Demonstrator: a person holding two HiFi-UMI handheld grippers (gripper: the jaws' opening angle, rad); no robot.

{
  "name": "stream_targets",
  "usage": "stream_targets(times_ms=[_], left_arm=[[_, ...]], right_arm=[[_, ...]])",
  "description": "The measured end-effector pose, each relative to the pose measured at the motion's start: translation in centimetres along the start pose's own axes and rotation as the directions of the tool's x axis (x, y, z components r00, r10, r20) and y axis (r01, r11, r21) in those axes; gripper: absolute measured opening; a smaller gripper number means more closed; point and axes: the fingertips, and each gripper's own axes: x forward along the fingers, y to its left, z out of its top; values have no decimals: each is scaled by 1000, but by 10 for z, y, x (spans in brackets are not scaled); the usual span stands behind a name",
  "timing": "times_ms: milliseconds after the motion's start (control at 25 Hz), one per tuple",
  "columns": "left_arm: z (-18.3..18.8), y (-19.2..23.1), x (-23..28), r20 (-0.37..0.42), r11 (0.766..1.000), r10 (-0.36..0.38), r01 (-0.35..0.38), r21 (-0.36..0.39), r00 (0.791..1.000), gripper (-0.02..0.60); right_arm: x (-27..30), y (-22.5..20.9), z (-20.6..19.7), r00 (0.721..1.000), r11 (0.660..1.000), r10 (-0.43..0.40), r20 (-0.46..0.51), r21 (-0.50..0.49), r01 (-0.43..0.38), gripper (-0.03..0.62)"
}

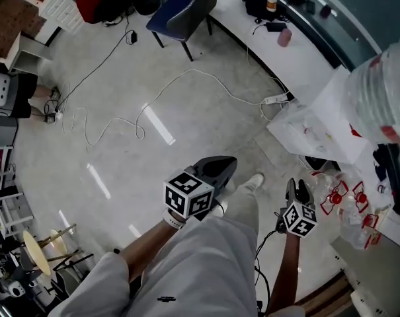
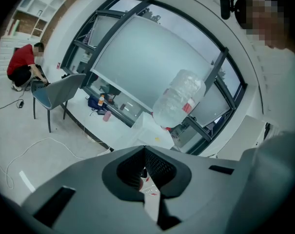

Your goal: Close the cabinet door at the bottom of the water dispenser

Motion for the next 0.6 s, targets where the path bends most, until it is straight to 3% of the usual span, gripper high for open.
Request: stream_targets(times_ms=[280, 600], left_arm=[[20, -18, -56, 39, 997, -47, 45, 65, 998, 0], [44, -33, -82, 99, 982, -81, 62, 180, 992, 0]], right_arm=[[-68, 58, 44, 991, 998, 18, 130, -57, -10, 161], [-123, 102, 91, 954, 995, 63, 292, -90, -38, 152]])
